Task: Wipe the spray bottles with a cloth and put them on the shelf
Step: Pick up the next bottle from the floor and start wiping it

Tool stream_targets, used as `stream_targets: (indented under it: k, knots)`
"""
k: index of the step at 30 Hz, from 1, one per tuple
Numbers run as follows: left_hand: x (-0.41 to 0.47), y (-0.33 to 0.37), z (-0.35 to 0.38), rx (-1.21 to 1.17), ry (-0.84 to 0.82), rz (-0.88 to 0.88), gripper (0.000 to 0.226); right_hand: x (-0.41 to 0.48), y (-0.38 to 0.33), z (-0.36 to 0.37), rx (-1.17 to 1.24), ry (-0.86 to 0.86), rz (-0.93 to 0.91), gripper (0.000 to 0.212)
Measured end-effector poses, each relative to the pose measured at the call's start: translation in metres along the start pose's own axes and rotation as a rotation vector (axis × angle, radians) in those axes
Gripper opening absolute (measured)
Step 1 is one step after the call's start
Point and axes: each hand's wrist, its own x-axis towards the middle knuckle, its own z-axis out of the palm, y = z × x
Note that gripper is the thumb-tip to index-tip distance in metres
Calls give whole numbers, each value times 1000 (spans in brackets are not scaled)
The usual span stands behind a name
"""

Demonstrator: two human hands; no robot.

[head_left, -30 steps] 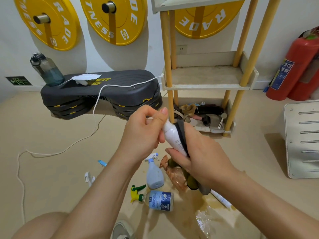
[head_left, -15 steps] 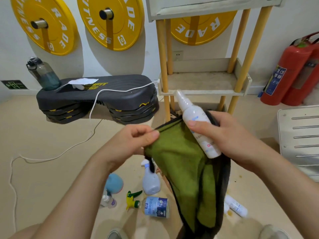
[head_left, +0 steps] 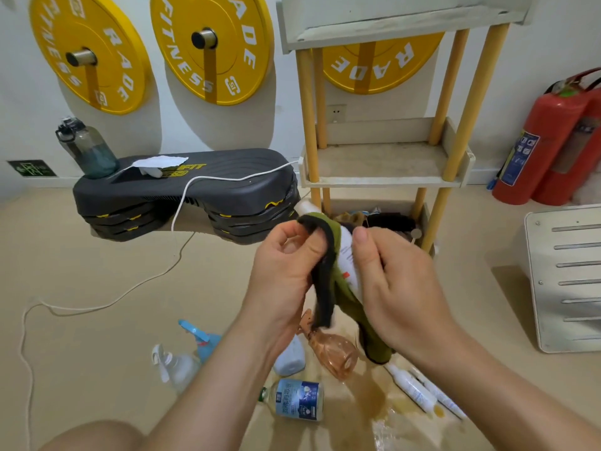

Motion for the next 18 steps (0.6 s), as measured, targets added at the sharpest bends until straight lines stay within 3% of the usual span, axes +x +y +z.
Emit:
stream_targets:
  k: [4,7,9,12,14,16,18]
  knots:
    - [4,4,-2,78,168,-30,34,-9,0,10,-227,17,-102,41]
    - [10,11,-9,4,165,-89,33,-9,-3,12,-253,-15,-148,42]
    - [12,13,-10,-80,127,-113,37,-6,-4,12,-18,-68,-1,43]
    - [12,12,-11,-207,23,-112,47,1,-11,8,477,-142,540,56]
    - [10,8,-8,-257,-17,-110,51,6,-13,5,784,-172,855,52]
    - [5,2,-2,-283,-31,-107,48,9,-18,1,931,-128,952,45]
    - [0,-10,8,-260,5,-109,44,8,-19,3,813,-64,826,42]
